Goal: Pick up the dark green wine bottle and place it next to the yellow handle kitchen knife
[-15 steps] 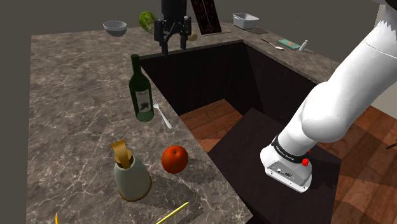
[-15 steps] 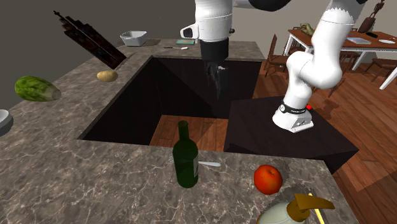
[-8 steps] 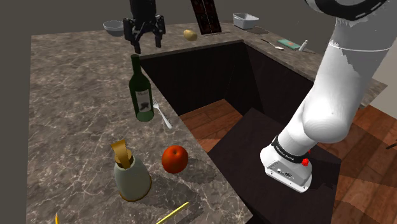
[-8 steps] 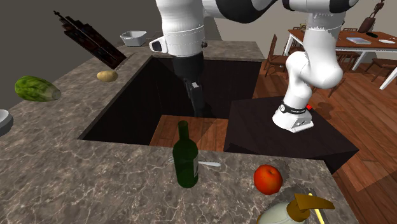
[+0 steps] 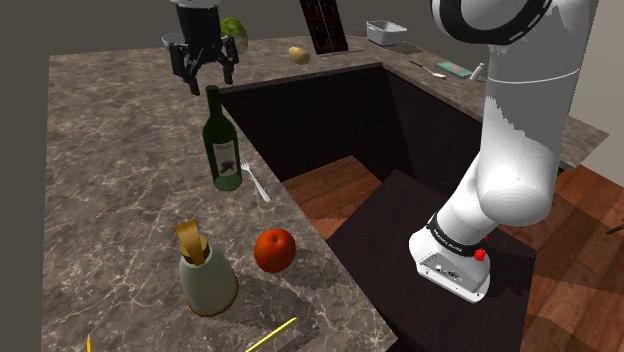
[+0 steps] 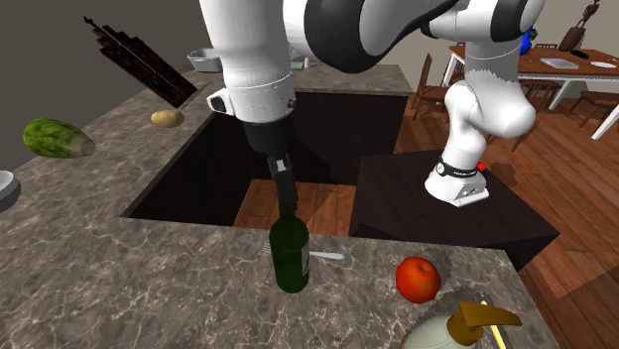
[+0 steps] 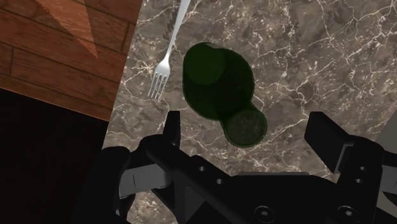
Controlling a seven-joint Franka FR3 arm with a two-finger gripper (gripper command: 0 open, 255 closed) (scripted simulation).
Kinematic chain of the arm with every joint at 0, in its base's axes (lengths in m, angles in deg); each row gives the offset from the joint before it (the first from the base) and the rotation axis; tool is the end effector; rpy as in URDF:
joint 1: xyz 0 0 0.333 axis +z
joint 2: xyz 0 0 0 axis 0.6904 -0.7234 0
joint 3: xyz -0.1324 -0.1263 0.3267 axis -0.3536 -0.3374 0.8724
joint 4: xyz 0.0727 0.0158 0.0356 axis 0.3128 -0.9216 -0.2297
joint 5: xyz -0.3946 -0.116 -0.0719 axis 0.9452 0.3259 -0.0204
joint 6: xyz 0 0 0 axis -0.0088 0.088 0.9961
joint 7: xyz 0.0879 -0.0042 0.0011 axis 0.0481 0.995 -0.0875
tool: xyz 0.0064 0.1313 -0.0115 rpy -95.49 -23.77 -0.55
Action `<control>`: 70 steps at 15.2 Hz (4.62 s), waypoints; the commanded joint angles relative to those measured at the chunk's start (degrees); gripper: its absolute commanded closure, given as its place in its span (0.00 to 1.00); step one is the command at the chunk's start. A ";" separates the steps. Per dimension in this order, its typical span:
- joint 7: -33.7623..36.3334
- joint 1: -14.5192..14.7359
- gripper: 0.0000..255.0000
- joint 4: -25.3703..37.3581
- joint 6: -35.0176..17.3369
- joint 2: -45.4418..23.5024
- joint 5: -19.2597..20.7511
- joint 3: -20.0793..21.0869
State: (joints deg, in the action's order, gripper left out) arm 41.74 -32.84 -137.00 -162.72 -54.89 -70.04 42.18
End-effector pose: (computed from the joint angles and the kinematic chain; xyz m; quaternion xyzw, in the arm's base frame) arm 0.6747 0.2703 0.5114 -0.9972 -0.0477 0.0536 0.0198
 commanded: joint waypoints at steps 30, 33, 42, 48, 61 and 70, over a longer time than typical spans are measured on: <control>0.25 0.31 1.00 3.91 3.60 -0.27 0.07 0.08; 0.39 0.56 1.00 7.07 6.22 -0.81 0.18 0.11; 0.88 1.83 1.00 19.57 15.30 -4.20 0.88 0.10; 6.41 5.26 1.00 13.46 13.07 0.02 0.19 1.73; 21.82 16.21 1.00 9.32 10.13 2.19 0.39 6.26; 32.90 26.55 1.00 18.29 12.26 -4.03 3.03 8.62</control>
State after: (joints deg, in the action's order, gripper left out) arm 73.27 -7.83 -120.90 -150.99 -57.37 -67.60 50.64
